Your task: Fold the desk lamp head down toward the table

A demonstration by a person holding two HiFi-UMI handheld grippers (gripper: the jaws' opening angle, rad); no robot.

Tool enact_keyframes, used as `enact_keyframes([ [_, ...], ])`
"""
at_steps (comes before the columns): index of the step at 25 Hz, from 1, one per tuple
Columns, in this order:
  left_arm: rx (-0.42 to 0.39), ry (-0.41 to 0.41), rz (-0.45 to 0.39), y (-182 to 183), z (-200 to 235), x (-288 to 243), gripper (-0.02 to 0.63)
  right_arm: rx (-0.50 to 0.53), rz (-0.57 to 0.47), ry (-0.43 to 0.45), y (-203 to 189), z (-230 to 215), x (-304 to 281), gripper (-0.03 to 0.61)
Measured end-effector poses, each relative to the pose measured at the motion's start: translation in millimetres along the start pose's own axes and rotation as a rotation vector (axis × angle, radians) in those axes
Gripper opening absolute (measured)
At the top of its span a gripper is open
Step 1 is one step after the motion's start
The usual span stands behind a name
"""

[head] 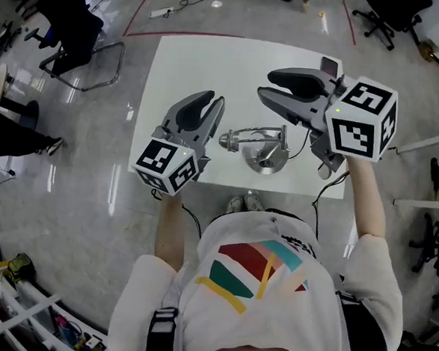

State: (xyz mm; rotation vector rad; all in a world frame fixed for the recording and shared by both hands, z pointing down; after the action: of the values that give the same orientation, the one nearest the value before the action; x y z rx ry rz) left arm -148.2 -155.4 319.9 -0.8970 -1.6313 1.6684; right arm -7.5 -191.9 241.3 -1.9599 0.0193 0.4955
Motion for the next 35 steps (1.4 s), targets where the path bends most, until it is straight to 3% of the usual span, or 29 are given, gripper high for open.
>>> enact_keyframes([
  [2, -0.026, -0.01, -0.089, 39.8, -14.8, -16.7, 0.124, -0.101, -0.306, -0.085, 4.8, -6.7, 45.4, 0.155],
  [4, -0.035, 0.044, -0.15, 68.2, -27.0, -33.0, 0.079, -0.185, -0.577, -0.207, -2.0, -15.7, 90.0, 0.155],
  [5, -0.044, 0.081, -0.168, 77.2, -33.3, -39.8, 0.067, -0.205, -0.667, -0.276, -10.8, -20.5, 109.0, 0.155],
  [7, -0.066, 0.135, -0.185, 86.6, -48.0, -49.6, 0.056, -0.21, -0.742, -0.4, -35.2, -27.7, 137.5, 0.155],
  [13, -0.088, 0.104, -0.145, 86.2, -86.7, -71.3, 0.046, -0.236, -0.687, -0.605, -106.0, -24.8, 175.2, 0.153],
  [17, -0.117, 0.103, -0.111, 77.7, -102.6, -77.2, 0.046, -0.22, -0.63, -0.69, -123.5, -25.8, 175.7, 0.153],
  [21, -0.152, 0.115, -0.087, 69.4, -113.2, -73.2, 0.046, -0.178, -0.605, -0.688, -120.4, -23.3, 170.9, 0.153],
  [35, -0.117, 0.153, -0.088, 66.6, -103.1, -49.7, 0.046, -0.132, -0.529, -0.61, -109.3, -18.8, 139.9, 0.13],
])
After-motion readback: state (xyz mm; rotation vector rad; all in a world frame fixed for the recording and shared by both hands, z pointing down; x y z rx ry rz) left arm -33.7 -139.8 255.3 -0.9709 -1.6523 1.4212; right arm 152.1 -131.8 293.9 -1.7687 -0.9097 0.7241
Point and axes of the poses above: the fingertips, and each gripper's own axes: x backward along the fingers, z to its left, y out of its top, the point moved 5 cm from there along x, backward along the fingers, and after that the axes turned 10 degrees about -x, right-handed, at the moved point
